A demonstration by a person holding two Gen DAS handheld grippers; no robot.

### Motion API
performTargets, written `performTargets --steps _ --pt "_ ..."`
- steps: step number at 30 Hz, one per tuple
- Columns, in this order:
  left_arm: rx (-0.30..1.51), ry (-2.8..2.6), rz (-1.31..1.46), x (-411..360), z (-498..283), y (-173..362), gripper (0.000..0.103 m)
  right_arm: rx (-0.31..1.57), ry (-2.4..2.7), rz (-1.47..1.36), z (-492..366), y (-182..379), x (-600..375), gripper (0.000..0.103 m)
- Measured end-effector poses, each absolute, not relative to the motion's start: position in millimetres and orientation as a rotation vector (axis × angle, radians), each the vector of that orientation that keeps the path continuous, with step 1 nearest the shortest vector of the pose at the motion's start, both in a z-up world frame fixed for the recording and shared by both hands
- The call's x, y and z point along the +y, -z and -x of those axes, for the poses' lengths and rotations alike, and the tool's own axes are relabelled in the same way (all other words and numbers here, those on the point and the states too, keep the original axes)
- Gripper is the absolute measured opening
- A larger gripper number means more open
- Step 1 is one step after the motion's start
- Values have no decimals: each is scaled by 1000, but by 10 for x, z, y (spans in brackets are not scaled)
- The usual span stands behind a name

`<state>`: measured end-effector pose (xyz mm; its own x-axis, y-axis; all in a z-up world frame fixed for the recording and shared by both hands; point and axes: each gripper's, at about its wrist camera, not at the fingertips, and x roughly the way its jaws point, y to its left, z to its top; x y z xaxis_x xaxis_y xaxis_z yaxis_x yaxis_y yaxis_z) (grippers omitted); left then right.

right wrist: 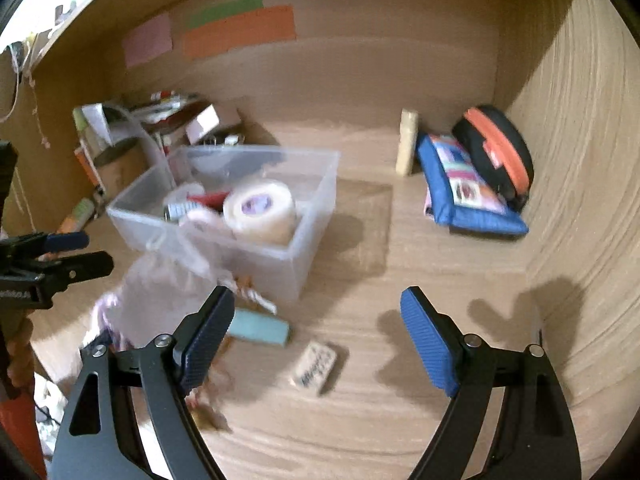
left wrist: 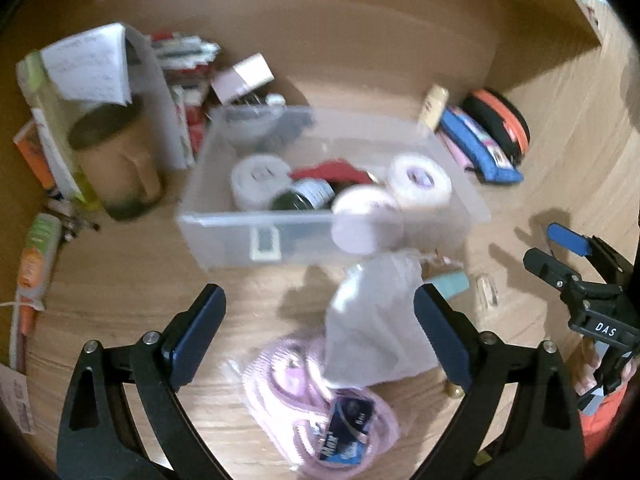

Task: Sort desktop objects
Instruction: 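Grasp the white cloth bag with the left gripper and lift it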

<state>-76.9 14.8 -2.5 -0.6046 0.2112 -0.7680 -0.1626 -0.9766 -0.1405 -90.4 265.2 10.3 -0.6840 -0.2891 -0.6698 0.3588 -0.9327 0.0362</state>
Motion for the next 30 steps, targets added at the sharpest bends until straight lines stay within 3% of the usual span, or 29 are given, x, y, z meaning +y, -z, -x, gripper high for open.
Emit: performTargets --steps 11,22,24,27,30 --pt "51 -2494 1427 604 882 422 96 109 2454 -1147 802 380 2632 82" --pt "92 -2370 1547 736 1075 595 96 139 2421 -1220 927 512 2577 50" --pt "94 -2373 1540 739 1081 603 96 133 2428 -1233 954 539 2591 41" --pt "118 -2405 1515 749 1041 610 84 114 2438 -1223 980 543 2641 25" --pt "149 -2407 1460 778 966 572 68 69 2424 -1216 996 547 2688 25"
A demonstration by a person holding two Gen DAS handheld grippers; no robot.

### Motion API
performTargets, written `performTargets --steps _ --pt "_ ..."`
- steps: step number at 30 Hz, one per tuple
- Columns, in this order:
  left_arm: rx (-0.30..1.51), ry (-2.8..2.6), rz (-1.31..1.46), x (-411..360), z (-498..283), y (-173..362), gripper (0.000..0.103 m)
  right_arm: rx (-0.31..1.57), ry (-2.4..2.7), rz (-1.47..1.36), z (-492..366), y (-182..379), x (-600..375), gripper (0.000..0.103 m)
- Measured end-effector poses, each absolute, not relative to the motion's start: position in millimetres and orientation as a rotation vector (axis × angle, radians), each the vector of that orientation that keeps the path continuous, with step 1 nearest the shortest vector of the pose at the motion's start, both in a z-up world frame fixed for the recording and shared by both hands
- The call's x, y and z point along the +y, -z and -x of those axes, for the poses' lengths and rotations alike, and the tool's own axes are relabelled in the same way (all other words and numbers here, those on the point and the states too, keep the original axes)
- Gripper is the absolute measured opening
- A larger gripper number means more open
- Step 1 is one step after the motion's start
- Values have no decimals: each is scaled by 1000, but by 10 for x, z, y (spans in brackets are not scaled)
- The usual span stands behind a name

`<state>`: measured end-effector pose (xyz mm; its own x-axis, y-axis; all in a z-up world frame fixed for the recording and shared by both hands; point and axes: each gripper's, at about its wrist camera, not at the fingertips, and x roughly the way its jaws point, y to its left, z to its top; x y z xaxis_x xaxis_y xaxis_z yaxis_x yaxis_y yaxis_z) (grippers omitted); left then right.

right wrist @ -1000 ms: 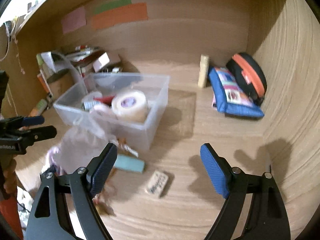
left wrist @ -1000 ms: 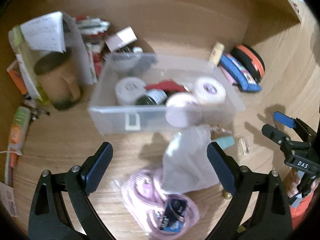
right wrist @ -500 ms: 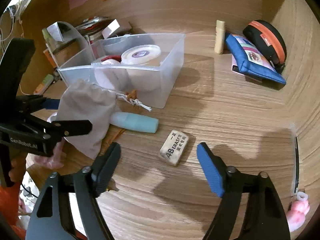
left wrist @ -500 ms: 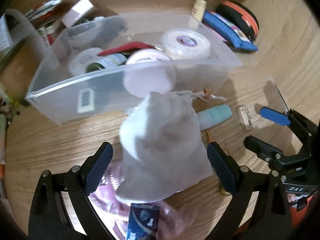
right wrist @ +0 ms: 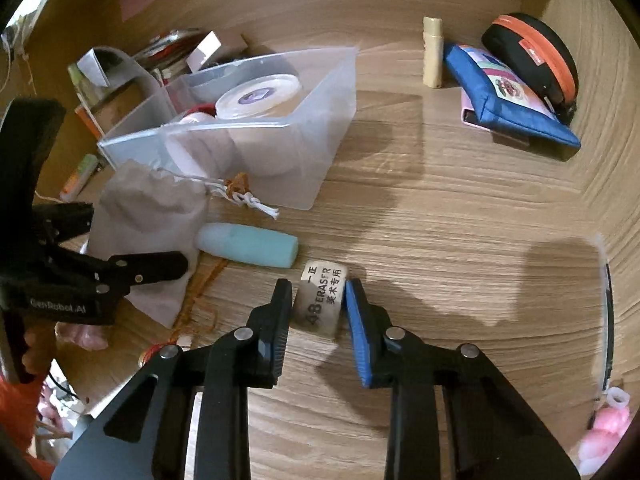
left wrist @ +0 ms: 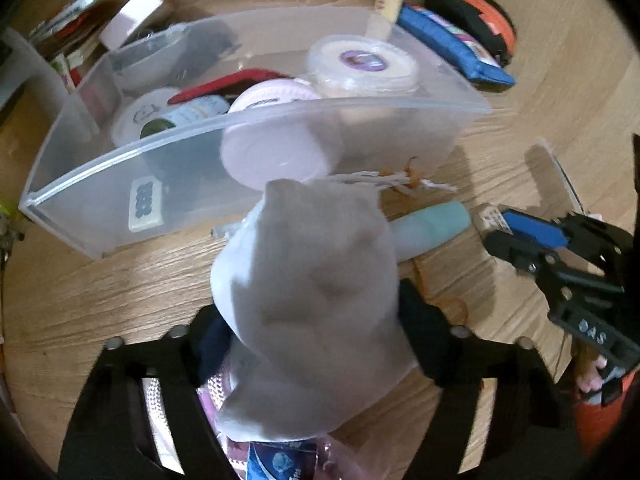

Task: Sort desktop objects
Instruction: 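Grasp the white cloth bag with the left gripper and lift it, then carry the white bag into the clear box with the left gripper while the right grasps the eraser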

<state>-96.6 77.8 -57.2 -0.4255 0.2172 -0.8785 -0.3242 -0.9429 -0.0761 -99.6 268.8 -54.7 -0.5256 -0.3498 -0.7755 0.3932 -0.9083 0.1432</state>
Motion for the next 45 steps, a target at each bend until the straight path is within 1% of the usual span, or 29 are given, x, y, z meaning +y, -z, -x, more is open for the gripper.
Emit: performTargets --steps 2,3,5,7,8,9,14,19,20,21,23,24,35,38,45 --pt "191 -2419 1426 802 894 533 55 73 2447 -1209 993 543 2709 25" --pt "202 -2423 1420 806 889 522 53 65 2450 -1204 989 533 2720 25" --pt "217 -2438 1406 807 843 491 47 36 2453 -1187 977 495 2751 24" --pt "234 -2461 1402 800 819 456 43 21 2463 -1170 965 442 2764 23" --pt "246 -2474 1402 793 814 440 42 15 2470 -1157 959 407 2770 12" --pt "256 -2496 1395 808 820 412 42 8 2466 -1153 963 378 2770 11" --pt "234 -2553 1347 745 788 261 41 -41 2463 -1100 951 239 2795 11" --pt "182 -2600 1284 655 751 38 41 24 2488 -1118 936 240 2768 12" --pt "171 -2606 1269 635 749 -10 41 24 2482 -1134 943 258 2774 15" --pt "163 -2611 1260 617 744 -41 41 24 2470 -1151 950 285 2771 22" --pt "150 -2626 1241 570 723 -112 41 22 2450 -1166 953 342 2745 31" --pt "147 -2631 1234 573 730 -128 41 27 2439 -1171 944 369 2722 34" --pt "78 -2669 1153 429 722 -377 41 168 2386 -1217 896 583 2396 34" --pt "70 -2681 1130 389 742 -443 41 167 2386 -1214 896 578 2398 22" --pt "54 -2705 1102 328 841 -482 41 112 2435 -1156 923 364 2429 22"
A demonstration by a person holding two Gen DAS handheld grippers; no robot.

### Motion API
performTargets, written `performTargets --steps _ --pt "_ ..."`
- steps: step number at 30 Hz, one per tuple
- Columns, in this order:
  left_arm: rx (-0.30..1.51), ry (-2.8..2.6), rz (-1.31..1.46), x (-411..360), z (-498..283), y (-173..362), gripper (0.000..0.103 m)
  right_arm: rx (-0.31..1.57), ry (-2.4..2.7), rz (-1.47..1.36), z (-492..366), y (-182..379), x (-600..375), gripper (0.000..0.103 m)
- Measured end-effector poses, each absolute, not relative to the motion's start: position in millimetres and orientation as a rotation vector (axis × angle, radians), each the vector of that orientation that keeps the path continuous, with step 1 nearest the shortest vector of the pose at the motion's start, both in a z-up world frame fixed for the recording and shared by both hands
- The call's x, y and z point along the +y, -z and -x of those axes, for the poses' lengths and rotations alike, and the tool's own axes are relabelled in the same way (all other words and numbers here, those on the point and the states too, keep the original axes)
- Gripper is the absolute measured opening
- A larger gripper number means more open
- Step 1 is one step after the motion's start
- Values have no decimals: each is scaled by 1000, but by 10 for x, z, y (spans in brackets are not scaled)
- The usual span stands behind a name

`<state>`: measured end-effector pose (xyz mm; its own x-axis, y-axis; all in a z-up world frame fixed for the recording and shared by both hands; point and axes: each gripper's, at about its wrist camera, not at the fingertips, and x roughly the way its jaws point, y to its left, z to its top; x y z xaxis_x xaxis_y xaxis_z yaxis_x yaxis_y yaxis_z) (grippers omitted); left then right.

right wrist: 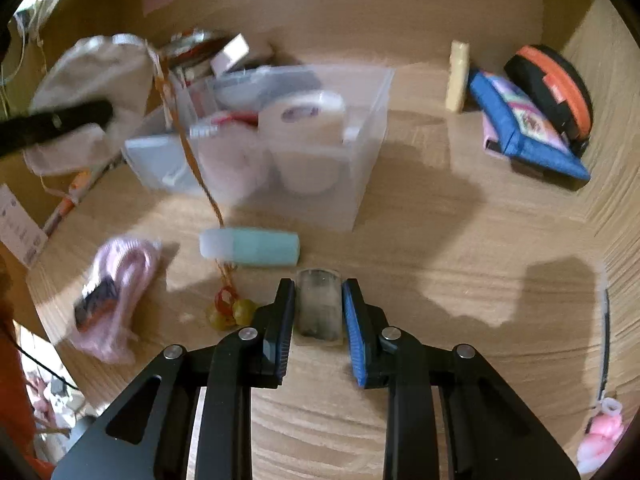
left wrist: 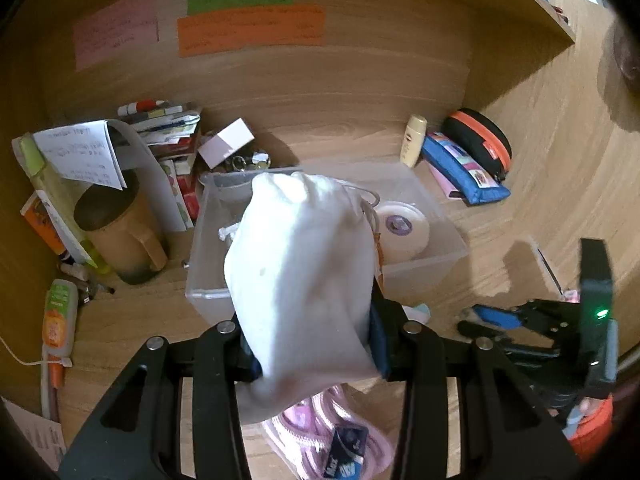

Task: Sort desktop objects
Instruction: 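Carry the white bag into the clear box with the left gripper while the right grasps the eraser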

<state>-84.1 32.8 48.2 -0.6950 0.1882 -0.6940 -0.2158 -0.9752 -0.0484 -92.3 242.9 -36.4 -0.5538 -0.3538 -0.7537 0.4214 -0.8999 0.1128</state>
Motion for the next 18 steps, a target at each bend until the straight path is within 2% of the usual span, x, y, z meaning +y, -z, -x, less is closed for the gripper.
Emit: performTargets --steps 7,18 --pt "1 -2697 1122 259 1059 -424 41 -16 2495 -1051 1014 -4 2466 22" --pt "-15 -2667 1152 171 1356 -295 41 -65 2512 -1001 1253 -178 2311 22"
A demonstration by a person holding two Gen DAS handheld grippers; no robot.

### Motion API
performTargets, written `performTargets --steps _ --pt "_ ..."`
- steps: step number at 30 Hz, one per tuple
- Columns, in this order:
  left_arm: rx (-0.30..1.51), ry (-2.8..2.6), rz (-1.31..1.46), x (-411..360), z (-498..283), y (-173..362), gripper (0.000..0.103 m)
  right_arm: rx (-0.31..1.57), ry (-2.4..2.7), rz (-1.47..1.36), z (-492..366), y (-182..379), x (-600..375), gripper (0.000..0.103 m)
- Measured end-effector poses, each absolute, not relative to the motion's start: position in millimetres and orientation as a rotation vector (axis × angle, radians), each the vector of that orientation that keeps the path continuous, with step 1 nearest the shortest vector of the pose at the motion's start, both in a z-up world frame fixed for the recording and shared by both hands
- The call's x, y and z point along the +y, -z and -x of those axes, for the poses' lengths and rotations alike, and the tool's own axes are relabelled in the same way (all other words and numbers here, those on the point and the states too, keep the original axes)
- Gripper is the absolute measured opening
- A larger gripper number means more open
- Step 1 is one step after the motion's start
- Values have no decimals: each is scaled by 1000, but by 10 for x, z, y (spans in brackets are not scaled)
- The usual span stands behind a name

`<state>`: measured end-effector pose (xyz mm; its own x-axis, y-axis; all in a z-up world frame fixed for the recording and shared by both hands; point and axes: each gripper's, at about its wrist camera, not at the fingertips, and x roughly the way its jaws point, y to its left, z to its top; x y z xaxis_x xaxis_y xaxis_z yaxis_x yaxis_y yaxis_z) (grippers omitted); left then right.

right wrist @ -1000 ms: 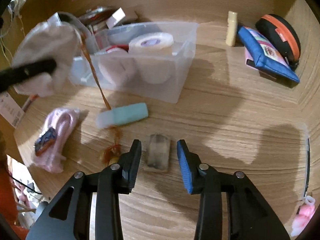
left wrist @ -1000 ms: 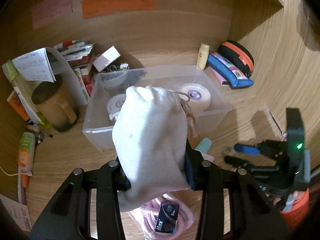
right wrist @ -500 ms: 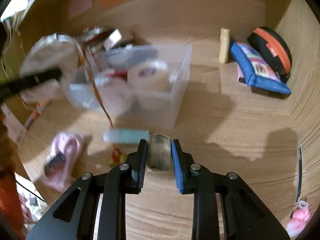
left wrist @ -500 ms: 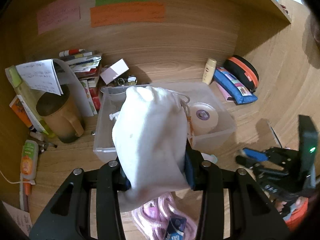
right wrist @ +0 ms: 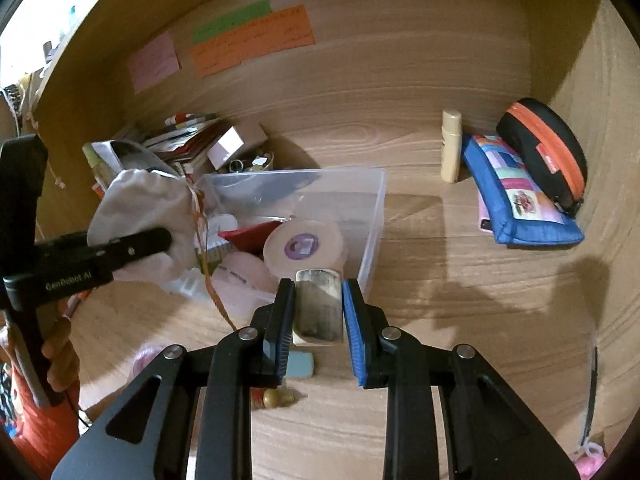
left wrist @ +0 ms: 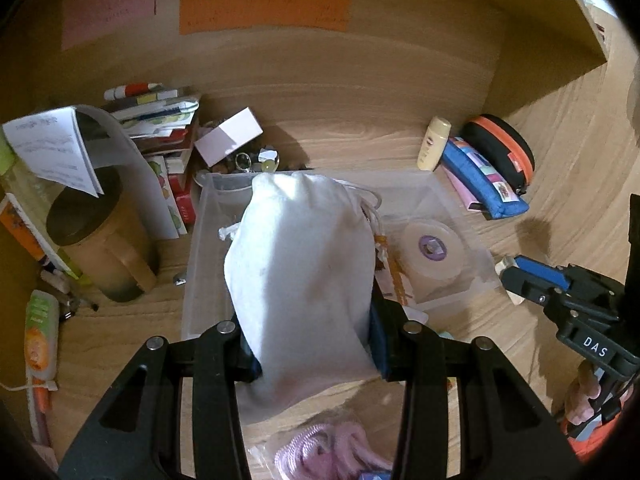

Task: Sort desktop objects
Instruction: 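Carry the white bag into the clear box with the left gripper while the right grasps the eraser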

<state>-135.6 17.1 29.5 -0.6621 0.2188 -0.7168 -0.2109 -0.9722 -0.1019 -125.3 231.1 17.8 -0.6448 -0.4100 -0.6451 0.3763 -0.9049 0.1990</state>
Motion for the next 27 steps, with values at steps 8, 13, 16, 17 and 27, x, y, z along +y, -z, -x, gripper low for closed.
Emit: performTargets --steps 8,13,16,17,27 --pt "-27 -2642 1190 131 1569 -145 41 -82 2500 -1030 1481 -69 2198 22" --pt "-21 -2627 1211 146 1678 -52 41 -73 2506 -1027 1535 -52 2189 22" --pt "-15 -2615 1237 157 1747 29 42 -68 2515 -1024 1548 -49 2197 22" --pt "-17 -2613 1242 157 1761 51 42 -61 2523 -1021 1553 -46 2192 22" --pt "11 -2624 1252 163 1738 76 47 50 2558 -1028 1537 -3 2083 22"
